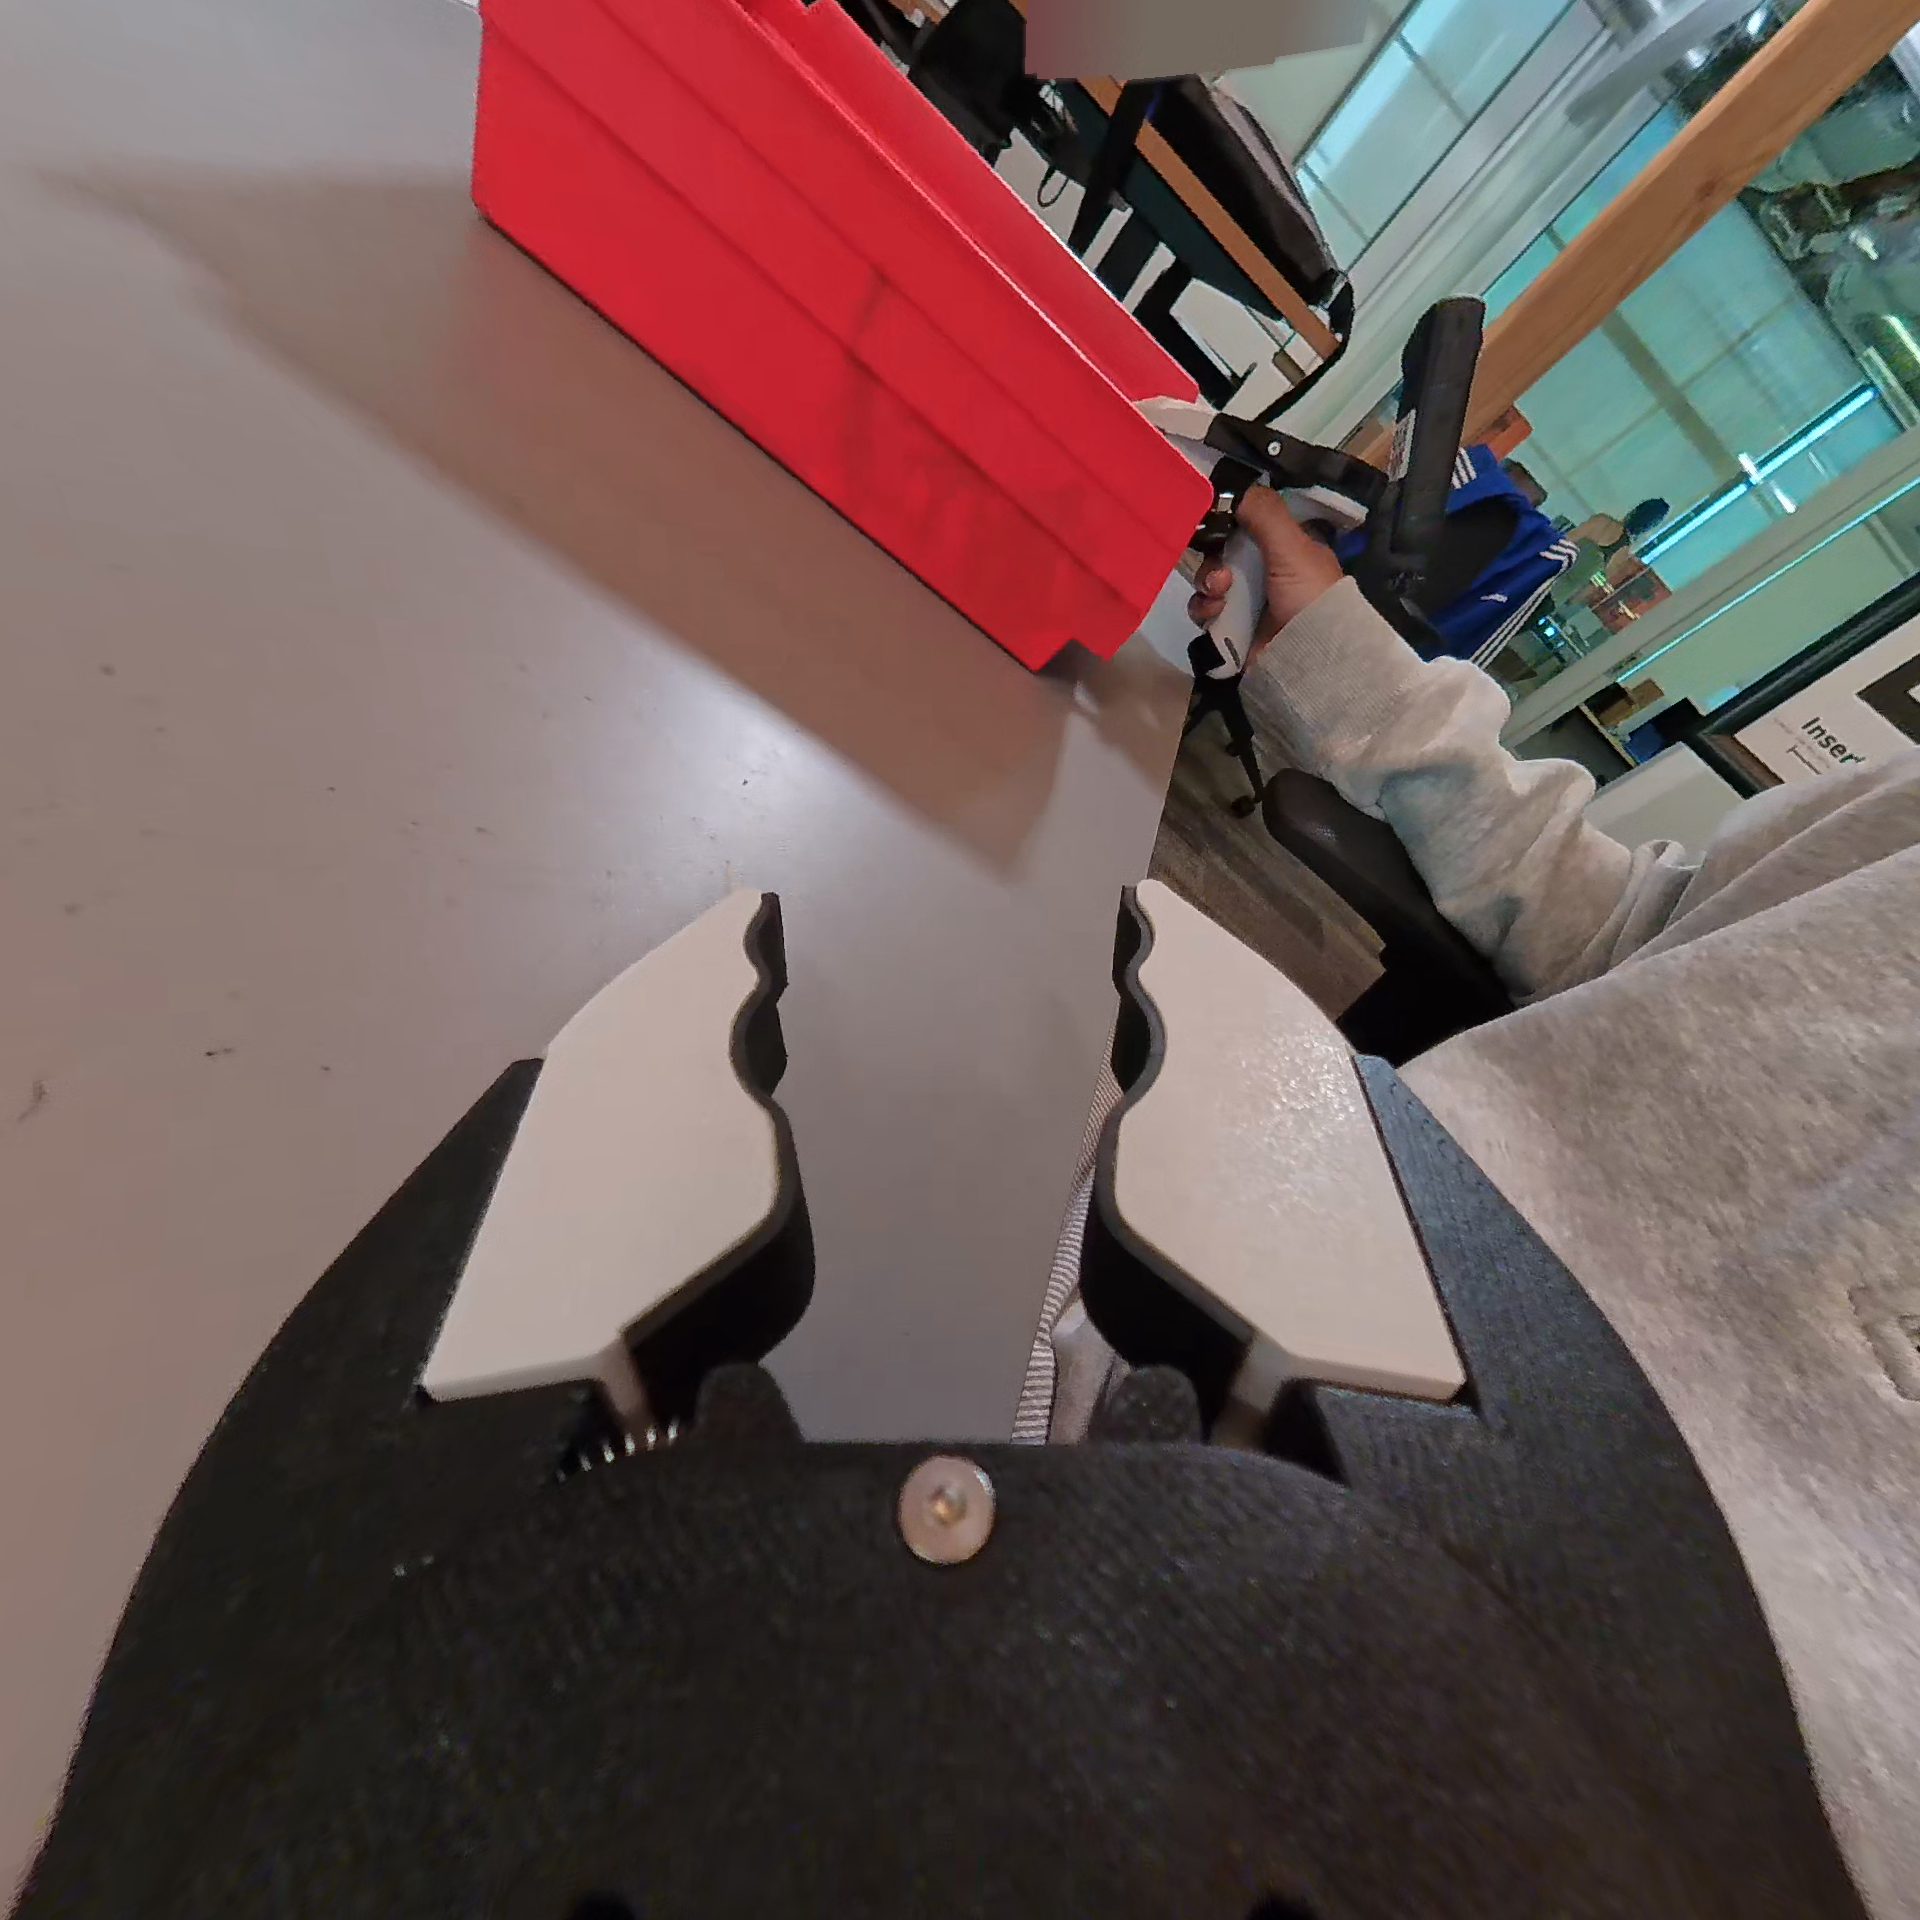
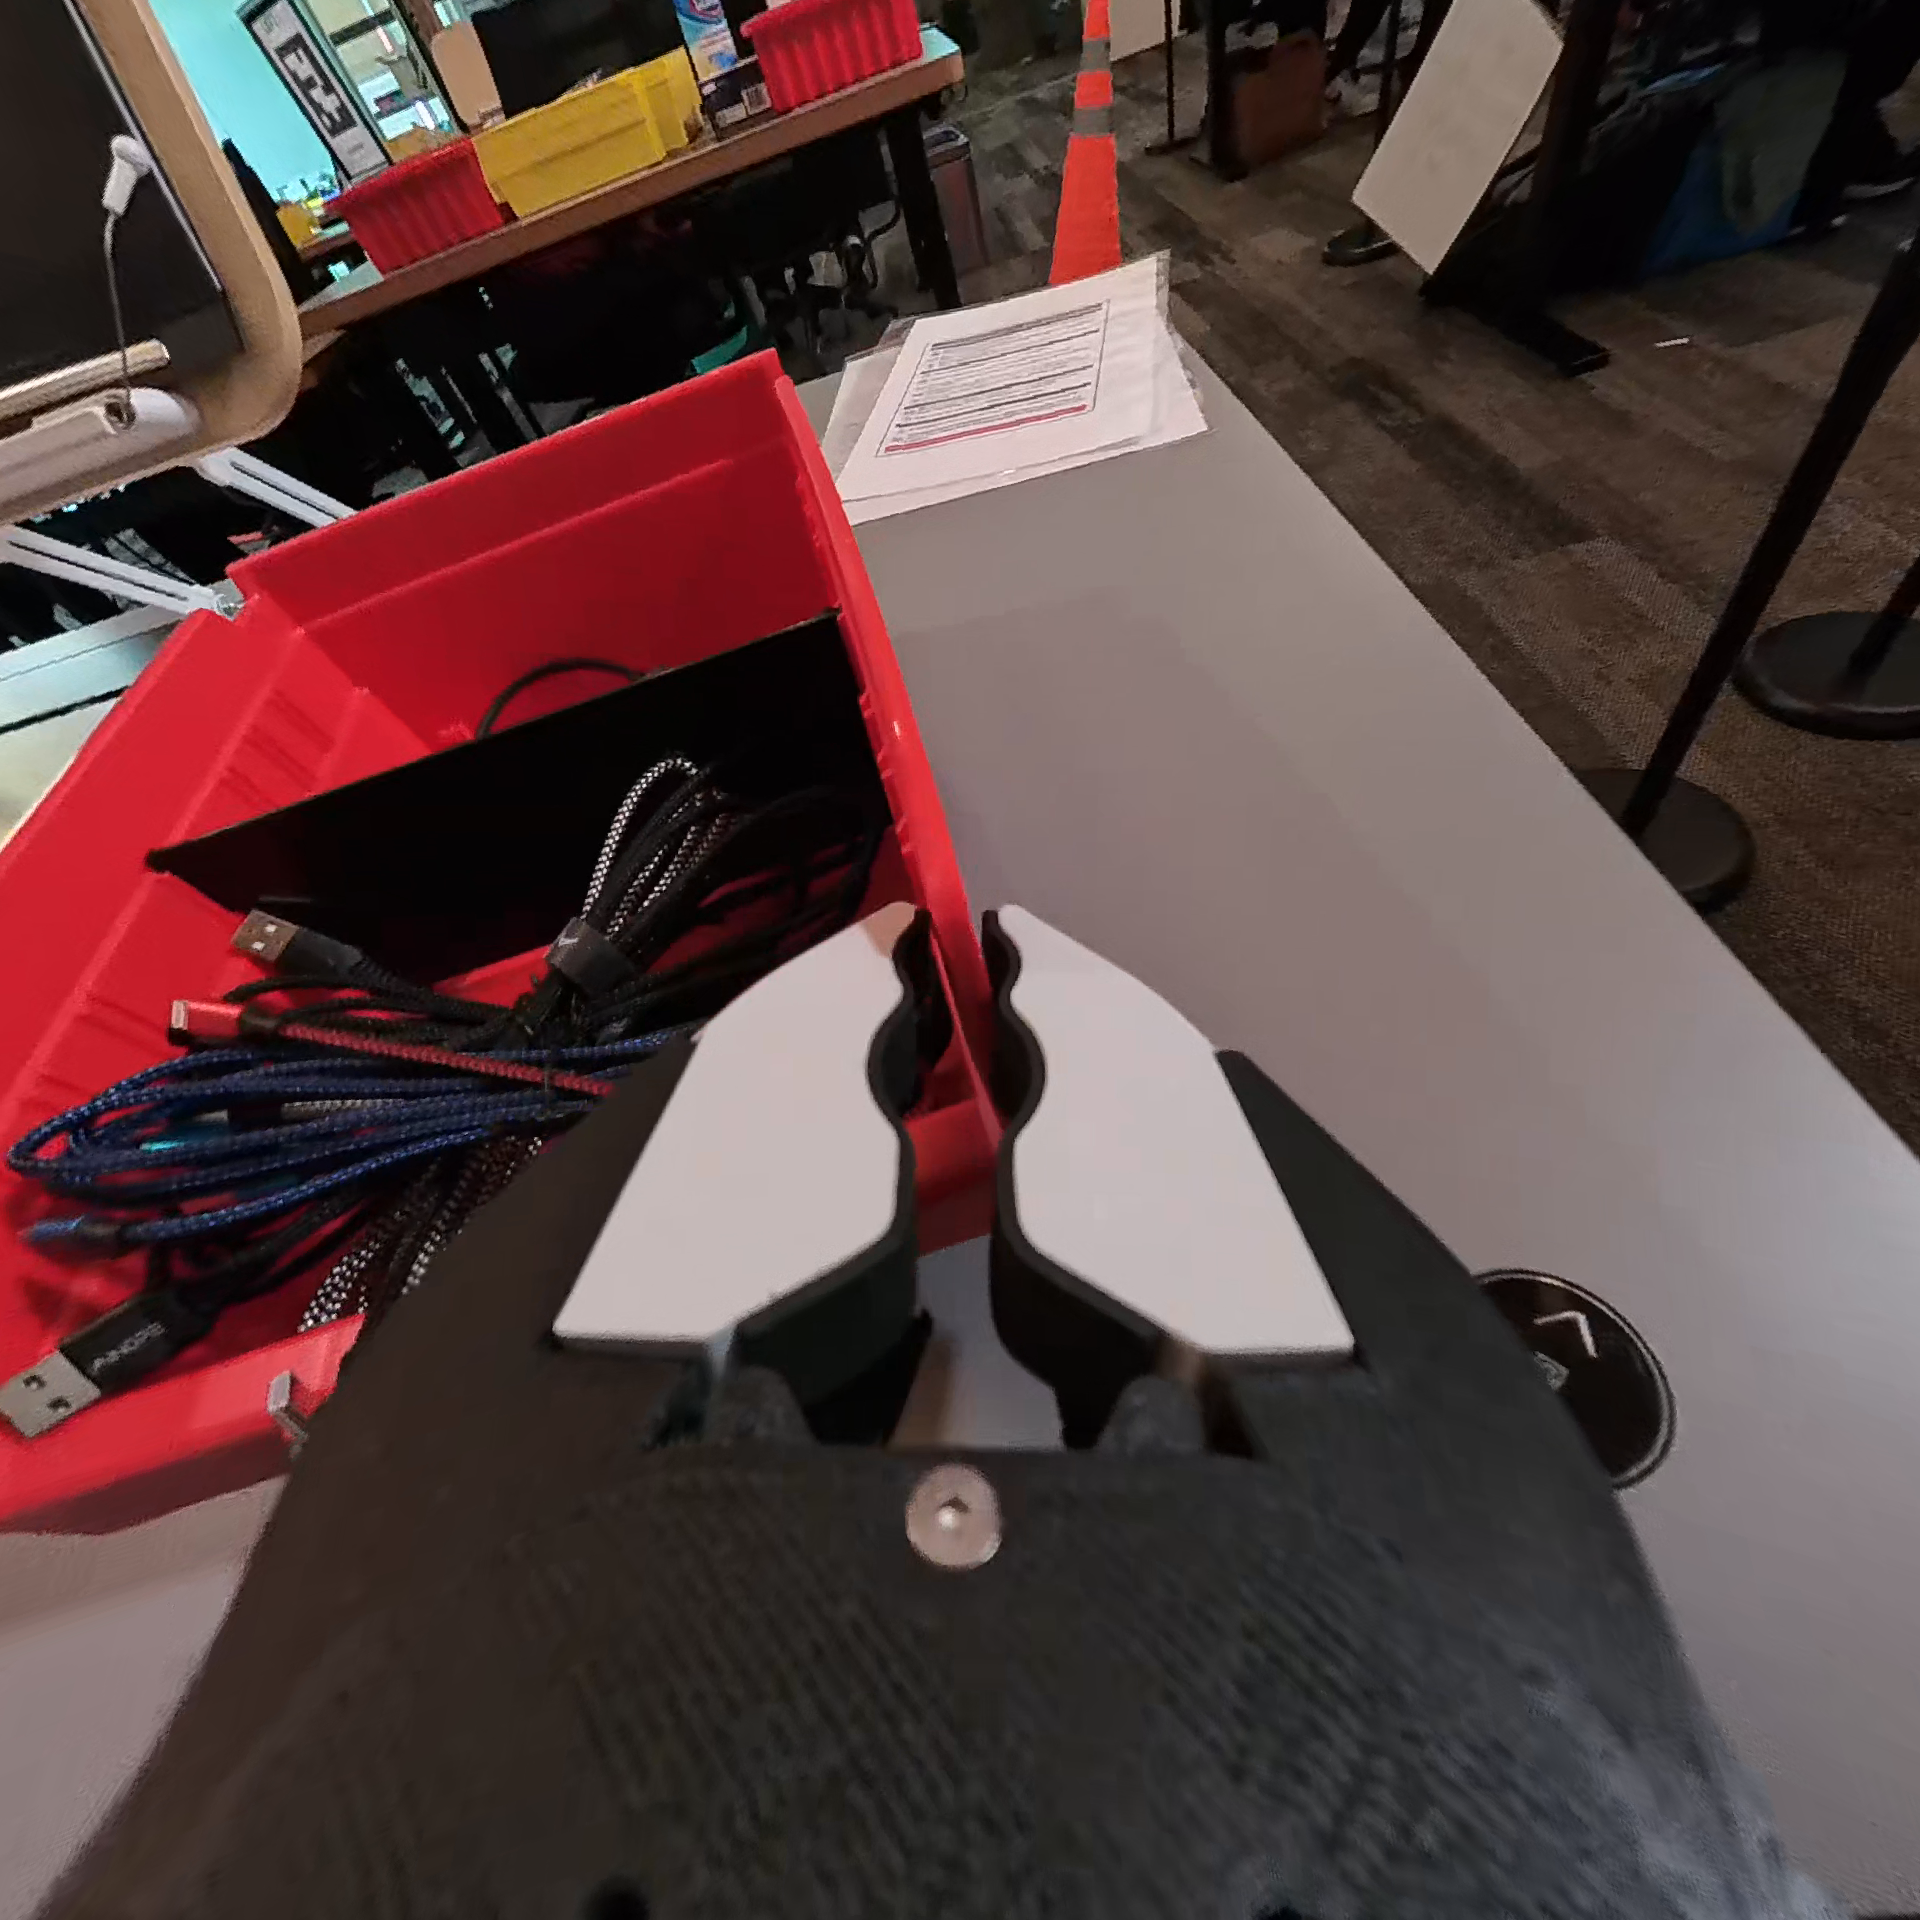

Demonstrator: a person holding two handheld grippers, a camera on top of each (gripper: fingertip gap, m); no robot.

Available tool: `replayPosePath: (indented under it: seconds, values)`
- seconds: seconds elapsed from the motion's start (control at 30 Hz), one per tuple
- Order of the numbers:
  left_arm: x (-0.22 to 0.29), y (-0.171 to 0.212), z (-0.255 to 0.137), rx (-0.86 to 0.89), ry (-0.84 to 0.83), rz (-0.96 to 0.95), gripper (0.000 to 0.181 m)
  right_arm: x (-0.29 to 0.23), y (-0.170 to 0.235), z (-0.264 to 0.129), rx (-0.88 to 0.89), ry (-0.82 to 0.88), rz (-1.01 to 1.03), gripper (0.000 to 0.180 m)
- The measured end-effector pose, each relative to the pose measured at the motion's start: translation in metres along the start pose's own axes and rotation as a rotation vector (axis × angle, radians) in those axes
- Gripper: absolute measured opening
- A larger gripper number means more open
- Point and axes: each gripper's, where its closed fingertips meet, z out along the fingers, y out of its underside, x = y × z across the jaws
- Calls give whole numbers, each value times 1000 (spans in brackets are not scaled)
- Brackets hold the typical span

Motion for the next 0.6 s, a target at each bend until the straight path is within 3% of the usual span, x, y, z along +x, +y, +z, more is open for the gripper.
replayPosePath:
  seconds: [0.33, 0.6]
  values:
    - [-5, -3, 12, -8, 4, -34, 64, -14, 7, 0, -35, -13, -102, 7]
    - [-15, -44, 69, -2, -12, 13, 62, -21, 6, 5, -29, -27, -150, 20]
